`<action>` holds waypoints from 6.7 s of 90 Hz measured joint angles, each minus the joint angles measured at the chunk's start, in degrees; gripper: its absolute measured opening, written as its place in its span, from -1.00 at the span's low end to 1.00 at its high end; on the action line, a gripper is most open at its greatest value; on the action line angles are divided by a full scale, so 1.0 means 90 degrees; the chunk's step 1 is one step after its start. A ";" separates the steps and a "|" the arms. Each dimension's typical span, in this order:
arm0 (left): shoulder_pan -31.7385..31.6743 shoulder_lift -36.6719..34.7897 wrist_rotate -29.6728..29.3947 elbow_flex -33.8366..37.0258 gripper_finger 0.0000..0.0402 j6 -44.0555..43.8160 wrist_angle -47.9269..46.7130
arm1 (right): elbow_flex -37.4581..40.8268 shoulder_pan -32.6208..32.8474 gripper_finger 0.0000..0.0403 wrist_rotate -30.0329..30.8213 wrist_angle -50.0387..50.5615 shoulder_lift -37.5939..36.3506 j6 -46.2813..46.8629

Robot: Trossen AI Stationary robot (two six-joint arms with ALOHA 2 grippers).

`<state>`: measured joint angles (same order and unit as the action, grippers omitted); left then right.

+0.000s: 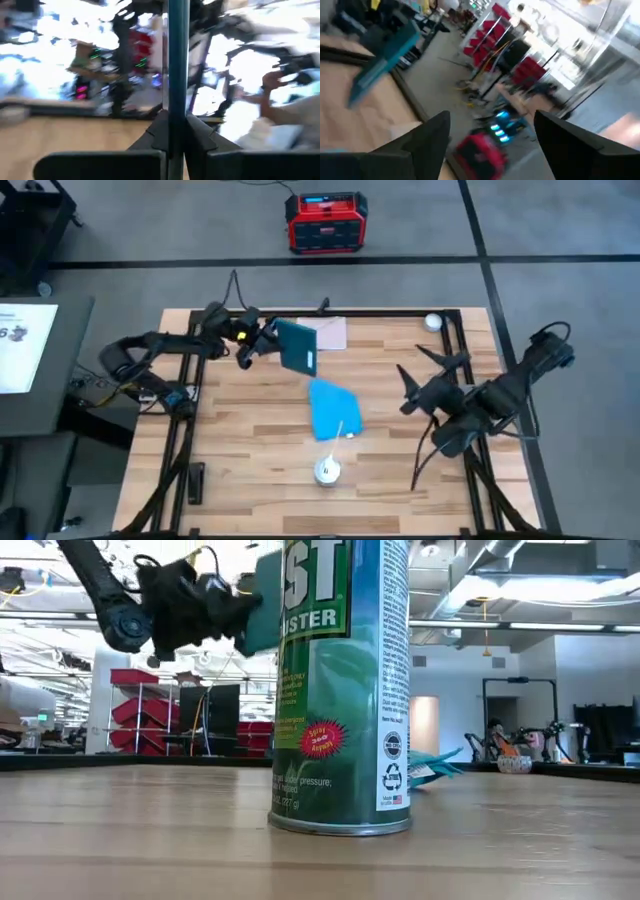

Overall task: Apply microfiber cloth
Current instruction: Spray the back of the tablet using the spray bottle

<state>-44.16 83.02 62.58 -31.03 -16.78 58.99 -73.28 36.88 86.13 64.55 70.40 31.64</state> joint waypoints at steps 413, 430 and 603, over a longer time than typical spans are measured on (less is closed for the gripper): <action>0.5873 -0.0942 -0.9169 0.1226 -0.98 0.2192 -0.0919 | -0.4065 -0.1532 -1.00 -0.8245 -0.1000 0.4207 -0.0235; 0.5869 -0.0951 -0.9268 0.1717 -0.98 0.1931 0.0051 | -0.4131 -0.1572 -1.00 -0.8238 -0.0973 0.4196 -0.0235; 0.6063 -0.0937 -0.9549 0.1841 -0.98 0.1705 0.0514 | -0.4131 -0.1588 -1.00 -0.8496 -0.1122 0.4483 0.0102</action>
<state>10.41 74.59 -23.36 -14.46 -1.44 63.62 -110.45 22.59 9.67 54.45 110.74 32.55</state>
